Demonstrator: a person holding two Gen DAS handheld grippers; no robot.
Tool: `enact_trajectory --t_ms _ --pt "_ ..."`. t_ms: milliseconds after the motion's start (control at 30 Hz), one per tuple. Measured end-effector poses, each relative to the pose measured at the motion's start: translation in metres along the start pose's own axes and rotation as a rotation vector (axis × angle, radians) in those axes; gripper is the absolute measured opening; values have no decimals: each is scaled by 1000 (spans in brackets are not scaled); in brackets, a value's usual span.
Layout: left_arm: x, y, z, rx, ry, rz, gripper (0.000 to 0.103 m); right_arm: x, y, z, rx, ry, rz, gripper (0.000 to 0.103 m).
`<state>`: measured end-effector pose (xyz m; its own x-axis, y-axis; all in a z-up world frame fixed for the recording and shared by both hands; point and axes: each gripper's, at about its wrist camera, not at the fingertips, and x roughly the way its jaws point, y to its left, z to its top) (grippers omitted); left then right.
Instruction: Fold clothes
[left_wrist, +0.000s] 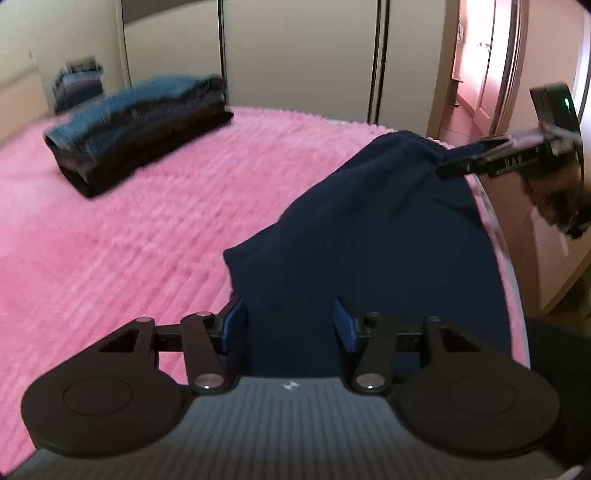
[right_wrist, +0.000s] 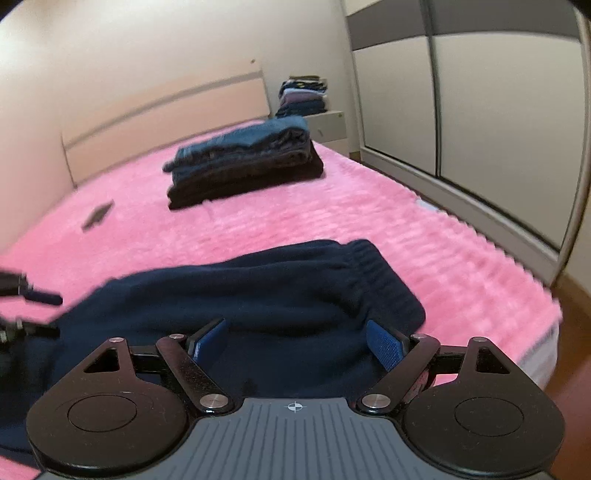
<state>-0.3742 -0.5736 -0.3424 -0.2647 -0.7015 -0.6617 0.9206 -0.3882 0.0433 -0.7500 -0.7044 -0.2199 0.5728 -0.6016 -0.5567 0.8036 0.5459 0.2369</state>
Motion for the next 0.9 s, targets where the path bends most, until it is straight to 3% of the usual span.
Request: enact_trajectory --t_ms 133,233,333,467,500,533,567,733,833,900 --pt "-38 -34 -22 1 -28 52 48 -9 35 -26 -74 38 132 85" --pt "-57 -58 -45 19 12 91 48 -12 78 -50 -363 74 161 85" --pt "-76 -90 -64 109 40 146 48 -20 110 -66 -682 71 180 84" --pt "-88 -124 -82 239 90 211 46 -28 134 -73 -944 57 247 84" --pt "-88 -131 -85 265 102 227 41 -28 139 -74 -994 58 264 82" --pt "-86 -136 -88 283 113 238 39 -27 144 -76 -1042 60 276 68" --pt "-83 -141 -92 298 123 246 39 -25 150 -78 -1091 63 287 61" --pt "-72 -152 -93 326 121 275 38 -16 171 -96 -1278 68 324 59" --pt "-63 -157 -89 369 133 299 36 -9 168 -105 -1348 70 283 36" --pt "-57 -160 -91 406 147 318 30 -5 166 -111 -1392 71 254 36"
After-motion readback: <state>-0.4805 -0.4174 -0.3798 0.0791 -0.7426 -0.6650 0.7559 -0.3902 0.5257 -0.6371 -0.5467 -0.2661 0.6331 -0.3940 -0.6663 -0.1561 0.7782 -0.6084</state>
